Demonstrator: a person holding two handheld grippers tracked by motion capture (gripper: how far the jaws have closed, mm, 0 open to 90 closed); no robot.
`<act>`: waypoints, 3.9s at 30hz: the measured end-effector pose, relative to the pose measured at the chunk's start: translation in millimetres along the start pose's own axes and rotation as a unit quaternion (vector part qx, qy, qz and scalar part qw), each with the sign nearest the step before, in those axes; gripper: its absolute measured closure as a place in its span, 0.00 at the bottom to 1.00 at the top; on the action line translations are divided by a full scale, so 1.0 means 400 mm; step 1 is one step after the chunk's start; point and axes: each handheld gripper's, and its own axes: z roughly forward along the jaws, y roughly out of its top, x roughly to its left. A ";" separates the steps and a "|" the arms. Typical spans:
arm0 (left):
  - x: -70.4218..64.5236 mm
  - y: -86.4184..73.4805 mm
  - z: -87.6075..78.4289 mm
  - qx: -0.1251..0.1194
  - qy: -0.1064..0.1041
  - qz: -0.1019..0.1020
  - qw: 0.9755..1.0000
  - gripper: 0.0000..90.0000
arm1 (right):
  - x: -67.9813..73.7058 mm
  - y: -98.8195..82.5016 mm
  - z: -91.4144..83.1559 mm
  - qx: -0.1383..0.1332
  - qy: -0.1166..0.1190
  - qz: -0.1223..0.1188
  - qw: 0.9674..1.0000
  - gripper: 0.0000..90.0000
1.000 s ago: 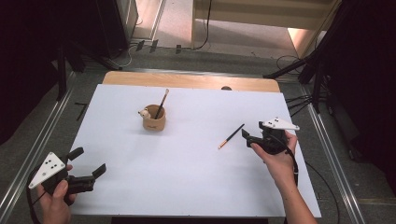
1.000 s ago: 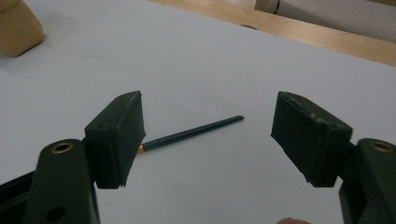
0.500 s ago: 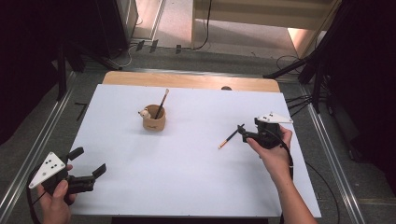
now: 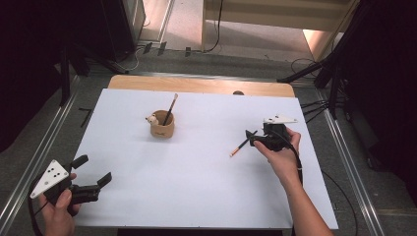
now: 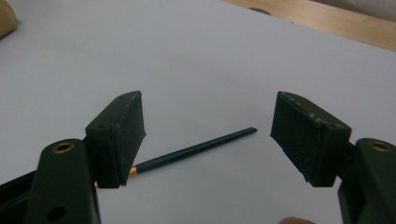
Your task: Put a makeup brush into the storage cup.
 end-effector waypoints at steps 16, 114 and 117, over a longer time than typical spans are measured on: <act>-0.001 0.000 0.002 0.001 -0.001 0.000 1.000 0.00 | -0.007 -0.001 0.054 0.063 0.012 0.023 0.998 0.29; -0.003 -0.002 0.009 0.006 -0.005 0.002 1.000 0.00 | 0.032 0.141 0.248 0.422 -0.071 0.150 0.891 0.53; -0.005 -0.002 0.010 0.007 -0.006 0.002 1.000 0.00 | 0.030 0.142 0.249 0.426 -0.069 0.154 0.889 0.53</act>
